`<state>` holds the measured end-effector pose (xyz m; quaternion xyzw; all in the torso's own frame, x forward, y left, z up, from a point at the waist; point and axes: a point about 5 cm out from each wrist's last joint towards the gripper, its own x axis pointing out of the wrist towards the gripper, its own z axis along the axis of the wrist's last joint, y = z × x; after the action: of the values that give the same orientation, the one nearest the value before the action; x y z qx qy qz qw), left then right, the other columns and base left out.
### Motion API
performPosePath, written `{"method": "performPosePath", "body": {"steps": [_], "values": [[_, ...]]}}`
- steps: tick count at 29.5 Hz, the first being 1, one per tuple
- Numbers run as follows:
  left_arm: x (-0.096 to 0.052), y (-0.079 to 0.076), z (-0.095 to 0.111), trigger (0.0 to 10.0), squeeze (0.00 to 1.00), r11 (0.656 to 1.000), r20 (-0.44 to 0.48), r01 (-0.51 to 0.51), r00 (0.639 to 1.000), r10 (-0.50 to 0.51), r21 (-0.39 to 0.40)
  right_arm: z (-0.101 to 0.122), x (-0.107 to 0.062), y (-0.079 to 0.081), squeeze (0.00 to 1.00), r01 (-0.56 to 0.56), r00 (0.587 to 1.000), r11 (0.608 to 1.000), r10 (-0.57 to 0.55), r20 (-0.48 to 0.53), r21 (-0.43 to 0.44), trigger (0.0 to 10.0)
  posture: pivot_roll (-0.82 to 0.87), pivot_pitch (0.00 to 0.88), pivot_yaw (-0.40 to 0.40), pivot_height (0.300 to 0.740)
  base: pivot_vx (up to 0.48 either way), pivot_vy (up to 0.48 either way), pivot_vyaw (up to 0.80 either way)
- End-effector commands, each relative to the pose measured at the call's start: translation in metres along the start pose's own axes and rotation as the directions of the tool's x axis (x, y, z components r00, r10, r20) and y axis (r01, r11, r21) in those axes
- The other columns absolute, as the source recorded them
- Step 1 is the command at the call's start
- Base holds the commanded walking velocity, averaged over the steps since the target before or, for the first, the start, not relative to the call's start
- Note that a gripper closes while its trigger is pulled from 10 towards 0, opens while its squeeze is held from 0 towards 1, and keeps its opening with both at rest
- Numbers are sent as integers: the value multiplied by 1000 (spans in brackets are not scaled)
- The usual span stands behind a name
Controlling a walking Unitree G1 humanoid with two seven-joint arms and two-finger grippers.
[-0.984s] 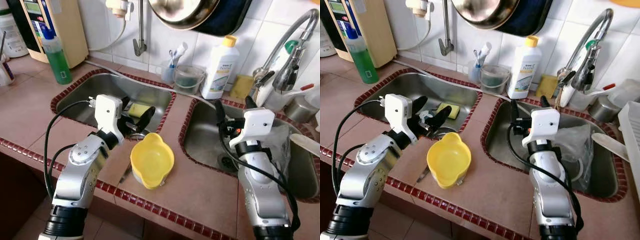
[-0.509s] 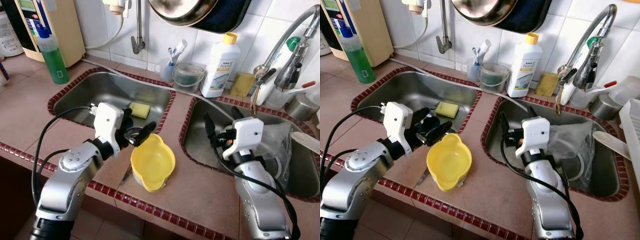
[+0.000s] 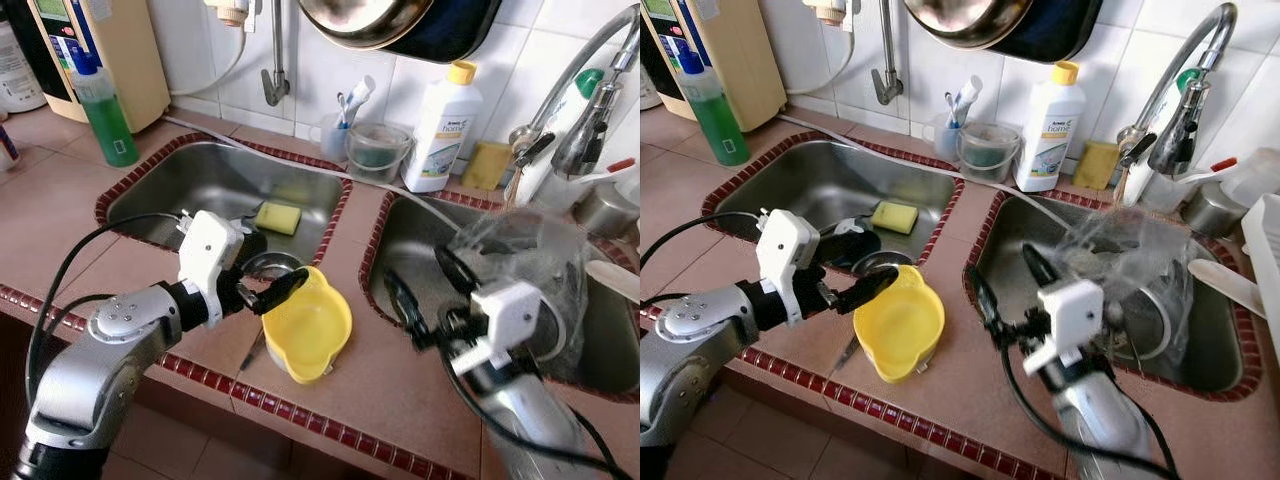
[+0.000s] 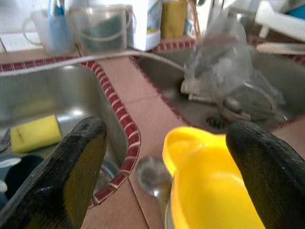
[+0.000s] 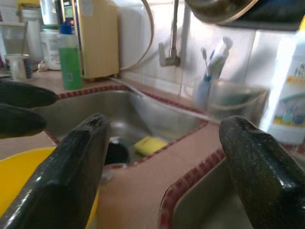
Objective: Kitchen organization
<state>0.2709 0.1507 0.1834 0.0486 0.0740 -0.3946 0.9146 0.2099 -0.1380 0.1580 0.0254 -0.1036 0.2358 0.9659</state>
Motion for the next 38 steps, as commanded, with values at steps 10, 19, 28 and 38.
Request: {"method": "performPosePath", "body": {"steps": [10,19,28,38], "values": [[5,0,-10,10000,0,999,-156,44,987,-47,-20,6,-20,15,0,-133,988,985,141,-69,109,10000,-50,94,-38,740,0,0,0],[7,3,-29,10000,0,998,-303,-15,953,-6,-66,4,-27,17,0,-145,981,981,160,-110,131,10000,-57,103,-41,740,0,0,0],[7,6,-25,0,0,997,-304,-40,953,16,-72,4,-28,18,0,-160,977,977,177,-118,140,10000,-54,103,-43,740,0,0,0],[6,7,-21,0,0,997,-291,-39,956,19,-64,4,-32,20,0,-187,969,962,215,-124,201,10000,-50,96,-41,740,0,0,0]]}}
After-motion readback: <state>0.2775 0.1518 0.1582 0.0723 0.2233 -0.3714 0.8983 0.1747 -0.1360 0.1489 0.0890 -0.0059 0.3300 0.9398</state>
